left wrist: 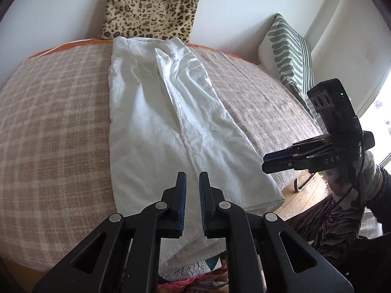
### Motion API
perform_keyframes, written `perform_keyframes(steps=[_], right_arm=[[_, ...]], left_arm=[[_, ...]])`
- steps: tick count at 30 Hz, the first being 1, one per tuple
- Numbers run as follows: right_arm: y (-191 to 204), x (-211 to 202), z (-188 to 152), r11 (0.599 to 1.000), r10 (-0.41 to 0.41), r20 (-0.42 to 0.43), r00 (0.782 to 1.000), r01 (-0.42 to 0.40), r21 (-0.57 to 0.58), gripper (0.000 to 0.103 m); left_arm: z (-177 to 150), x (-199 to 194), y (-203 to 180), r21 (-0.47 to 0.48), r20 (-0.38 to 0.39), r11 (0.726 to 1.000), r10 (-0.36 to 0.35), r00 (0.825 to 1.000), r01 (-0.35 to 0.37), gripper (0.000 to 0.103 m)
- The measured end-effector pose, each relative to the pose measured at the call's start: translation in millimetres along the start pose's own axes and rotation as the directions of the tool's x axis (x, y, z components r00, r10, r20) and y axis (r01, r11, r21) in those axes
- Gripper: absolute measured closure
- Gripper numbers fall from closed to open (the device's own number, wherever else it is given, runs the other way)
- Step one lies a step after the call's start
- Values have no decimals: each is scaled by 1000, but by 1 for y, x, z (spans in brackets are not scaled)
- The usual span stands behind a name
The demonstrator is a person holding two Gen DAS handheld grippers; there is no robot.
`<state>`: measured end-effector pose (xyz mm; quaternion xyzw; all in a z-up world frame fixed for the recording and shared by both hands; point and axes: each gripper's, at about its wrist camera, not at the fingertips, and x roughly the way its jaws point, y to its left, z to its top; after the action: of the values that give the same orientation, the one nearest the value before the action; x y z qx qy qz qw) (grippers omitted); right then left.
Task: Fold small clothes
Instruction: 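Move both tools along the folded shirt to its hem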
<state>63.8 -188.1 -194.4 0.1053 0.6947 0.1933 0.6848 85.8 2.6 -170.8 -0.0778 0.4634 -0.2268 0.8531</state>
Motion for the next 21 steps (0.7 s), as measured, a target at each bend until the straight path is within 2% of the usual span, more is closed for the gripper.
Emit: perform_keyframes(steps=[3, 6, 8, 9, 11, 14, 17, 21], right_arm=[[7, 3, -12, 1000, 10, -33, 999, -10, -9, 62], [16, 13, -21, 997, -56, -64, 996, 52, -61, 67], [17, 16, -23, 994, -81, -70, 994, 75, -84, 81], [14, 14, -24, 994, -77, -69, 995, 71, -81, 84], [5, 6, -28, 997, -58, -64, 996, 55, -57, 97], [-9, -4, -35, 998, -57, -48, 997, 56, -25, 99], [-18, 6, -43, 999, -52, -68, 996, 52, 1, 100], [-5, 13, -46, 992, -112, -82, 990, 106, -72, 99]], left_arm=[[-4, 21, 4, -31, -60, 999, -35, 998, 34, 94], [-8, 39, 3, -47, -102, 998, -53, 993, 48, 94], [-10, 43, -4, -31, -110, 998, -58, 992, 55, 94], [-10, 43, -9, -13, -108, 998, -60, 992, 59, 94], [-10, 39, -19, 21, -101, 997, -77, 992, 79, 94], [-8, 33, -29, 69, -80, 994, -73, 994, 79, 94], [-2, 36, -30, 84, -70, 994, -61, 996, 67, 94], [1, 48, -32, 136, -74, 990, -14, 997, 24, 94]])
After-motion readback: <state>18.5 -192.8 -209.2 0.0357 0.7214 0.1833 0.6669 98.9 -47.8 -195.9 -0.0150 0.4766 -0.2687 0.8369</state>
